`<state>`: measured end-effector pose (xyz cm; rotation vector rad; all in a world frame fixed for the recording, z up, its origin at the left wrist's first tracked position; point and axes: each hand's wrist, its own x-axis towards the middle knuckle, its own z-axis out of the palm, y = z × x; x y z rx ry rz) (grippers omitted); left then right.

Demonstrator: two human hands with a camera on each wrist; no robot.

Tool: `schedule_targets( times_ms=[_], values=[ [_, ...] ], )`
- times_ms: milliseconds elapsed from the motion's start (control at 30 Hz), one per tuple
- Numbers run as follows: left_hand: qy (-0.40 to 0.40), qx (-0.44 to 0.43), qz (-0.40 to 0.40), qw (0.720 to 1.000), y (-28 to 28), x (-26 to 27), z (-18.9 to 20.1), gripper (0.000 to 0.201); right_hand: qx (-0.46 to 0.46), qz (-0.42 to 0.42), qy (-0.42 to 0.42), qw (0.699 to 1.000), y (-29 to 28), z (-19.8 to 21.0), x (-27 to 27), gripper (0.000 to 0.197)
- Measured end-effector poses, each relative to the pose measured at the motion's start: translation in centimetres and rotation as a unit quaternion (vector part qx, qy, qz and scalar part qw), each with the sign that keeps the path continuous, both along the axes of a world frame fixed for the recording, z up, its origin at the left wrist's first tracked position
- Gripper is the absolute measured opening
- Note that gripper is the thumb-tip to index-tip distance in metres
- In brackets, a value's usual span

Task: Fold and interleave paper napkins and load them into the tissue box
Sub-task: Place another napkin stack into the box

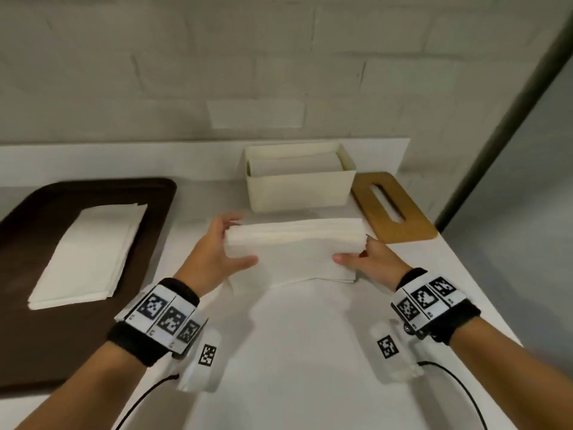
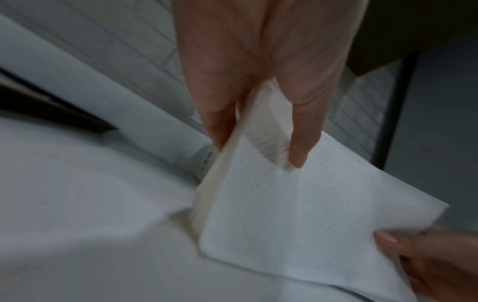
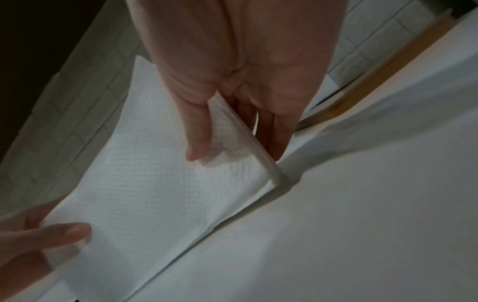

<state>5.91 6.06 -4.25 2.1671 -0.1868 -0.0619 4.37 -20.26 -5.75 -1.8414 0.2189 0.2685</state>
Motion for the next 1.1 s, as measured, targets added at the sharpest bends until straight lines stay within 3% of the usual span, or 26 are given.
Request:
schedule_targets(
  times_ms=[100,200,333,467,633,767,867,967,1033,1100],
  values=[
    [0.118,-0.065,0.031,0.99,0.9,0.6,-1.3,0.067,0.014,0.013,0.004,1.0,0.2,0.1,0.2,0.058],
    [0.169,-0.109,0.029,0.979,0.7,0.9,-2.1,0.057,0.045,0.017,0.007,0.999,0.3,0.5,0.6,0.063],
    [0.126,-0.141,0.031,0.982,0.1,1.4,-1.7,0.059,0.06,0.031,0.01,0.998,0.5,1.2,0.8,0.046],
    [0.055,-0.158,0.054,0.984,0.4,2.1,-0.6,0.061,0.055,0.023,-0.051,0.997,0.0,2.1,1.7,0.045],
    [0.076,-0.047,0.029,0.996,1.0,2.3,-0.6,0.07,-0.003,0.09,-0.012,0.996,-0.7,1.8,2.5,0.064],
    [0.043,-0.016,0.009,0.999,1.5,2.4,-0.2,0.08,-0.112,0.11,-0.081,0.984,-0.7,3.3,2.6,0.081],
    [0.021,-0.004,-0.007,1.0,1.2,2.5,0.0,0.08,-0.248,0.146,-0.155,0.945,0.8,5.3,2.3,0.087],
    [-0.028,0.006,-0.024,0.999,1.1,2.6,-0.2,0.074,-0.447,0.217,-0.232,0.836,3.6,6.4,2.0,0.09],
    [-0.076,0.041,-0.041,0.995,1.0,2.4,0.0,0.072,-0.497,0.262,-0.251,0.788,5.8,6.4,2.2,0.094],
    [-0.134,0.125,-0.071,0.981,1.0,2.3,0.2,0.07,-0.509,0.288,-0.241,0.774,7.6,5.9,2.6,0.096]
  ],
)
